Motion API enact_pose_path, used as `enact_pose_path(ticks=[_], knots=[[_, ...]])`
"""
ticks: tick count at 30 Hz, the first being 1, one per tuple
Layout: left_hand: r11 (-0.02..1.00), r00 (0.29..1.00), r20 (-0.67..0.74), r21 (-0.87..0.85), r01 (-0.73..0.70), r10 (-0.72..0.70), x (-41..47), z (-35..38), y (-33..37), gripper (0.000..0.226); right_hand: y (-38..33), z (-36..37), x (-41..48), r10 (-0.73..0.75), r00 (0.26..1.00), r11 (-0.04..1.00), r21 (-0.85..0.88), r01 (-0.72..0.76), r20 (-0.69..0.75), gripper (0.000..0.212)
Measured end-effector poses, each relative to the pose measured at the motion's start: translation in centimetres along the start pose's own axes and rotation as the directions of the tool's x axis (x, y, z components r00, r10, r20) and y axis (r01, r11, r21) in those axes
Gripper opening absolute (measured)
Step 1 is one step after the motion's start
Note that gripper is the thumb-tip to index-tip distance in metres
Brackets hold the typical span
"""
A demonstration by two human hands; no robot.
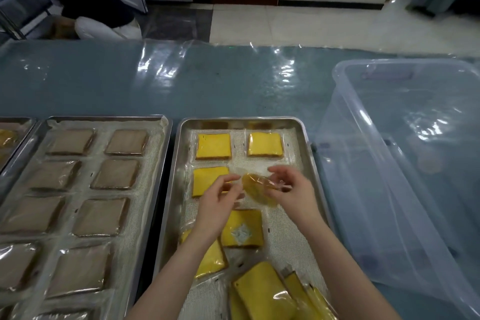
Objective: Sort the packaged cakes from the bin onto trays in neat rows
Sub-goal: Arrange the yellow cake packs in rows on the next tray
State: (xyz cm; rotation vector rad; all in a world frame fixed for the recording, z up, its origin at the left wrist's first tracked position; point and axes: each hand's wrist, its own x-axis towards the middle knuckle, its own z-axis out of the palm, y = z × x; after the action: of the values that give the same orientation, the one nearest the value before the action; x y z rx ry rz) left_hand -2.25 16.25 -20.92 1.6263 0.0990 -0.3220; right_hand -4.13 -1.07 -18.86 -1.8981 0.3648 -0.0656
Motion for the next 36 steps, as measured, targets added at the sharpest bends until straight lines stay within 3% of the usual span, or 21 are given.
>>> enact_pose_path(ticks=[3, 6, 8, 11, 15, 19, 21, 25, 28, 32, 36], knots=[[0.946, 0.985, 0.068, -0.275, 0.171, -0.158, 0.2, 0.9, 0.9, 0.039, 0.3, 0.6, -0.7, -0.115, 0.978, 0.988, -0.084, 0.131, 0.171, 0.042], [0.963, 0.983, -0.008, -0.202, 0.178, -0.183, 0.8, 1.0, 0.4, 0.047, 1.4, 0.8, -1.4, -0.129, 0.934, 0.98, -0.101, 0.172, 0.334, 0.044], [0.959, 0.977, -0.034, -0.201, 0.201, -0.212, 1.2, 0.9, -0.4, 0.045, 2.3, 0.8, -1.5, -0.07, 0.958, 0.991, -0.09, 0.099, 0.278, 0.038], [0.927, 0.959, -0.028, -0.265, 0.264, -0.282, 1.7, 0.6, -1.4, 0.043, 3.9, 1.0, -0.7, 0.056, 0.998, 0.988, -0.149, -0.051, 0.028, 0.033], [0.906, 0.944, -0.012, -0.285, 0.313, -0.33, 2.8, 0.9, -2.8, 0.045, 4.9, 1.3, 0.2, 0.229, 0.972, 0.973, 0.003, -0.229, -0.056, 0.031], [0.98, 0.958, -0.208, -0.048, 0.191, -0.196, 4.0, 2.5, -3.4, 0.024, 5.4, 1.3, 1.2, 0.288, 0.938, 0.954, 0.145, -0.263, -0.194, 0.033], [0.987, 0.97, -0.225, 0.108, 0.116, -0.089, 4.6, 3.2, -3.5, 0.016, 5.8, 1.3, 2.0, 0.293, 0.926, 0.954, 0.14, -0.266, -0.238, 0.037], [0.934, 0.994, -0.102, 0.357, 0.003, 0.036, 5.5, 3.9, -3.9, 0.021, 6.9, 1.1, 3.6, 0.278, 0.922, 0.96, 0.034, -0.279, -0.269, 0.039], [0.874, 0.999, 0.024, 0.484, -0.046, 0.039, 6.0, 4.1, -4.3, 0.032, 7.5, 1.0, 4.5, 0.271, 0.937, 0.953, -0.075, -0.293, -0.222, 0.042], [0.798, 0.983, 0.174, 0.584, -0.146, 0.053, 6.1, 4.4, -4.5, 0.042, 8.2, 1.2, 5.1, 0.246, 0.962, 0.934, -0.234, -0.268, -0.12, 0.051], [0.774, 0.98, 0.199, 0.617, -0.142, 0.021, 5.8, 4.5, -4.3, 0.049, 8.2, 0.8, 5.3, 0.221, 0.973, 0.917, -0.324, -0.232, -0.07, 0.053]])
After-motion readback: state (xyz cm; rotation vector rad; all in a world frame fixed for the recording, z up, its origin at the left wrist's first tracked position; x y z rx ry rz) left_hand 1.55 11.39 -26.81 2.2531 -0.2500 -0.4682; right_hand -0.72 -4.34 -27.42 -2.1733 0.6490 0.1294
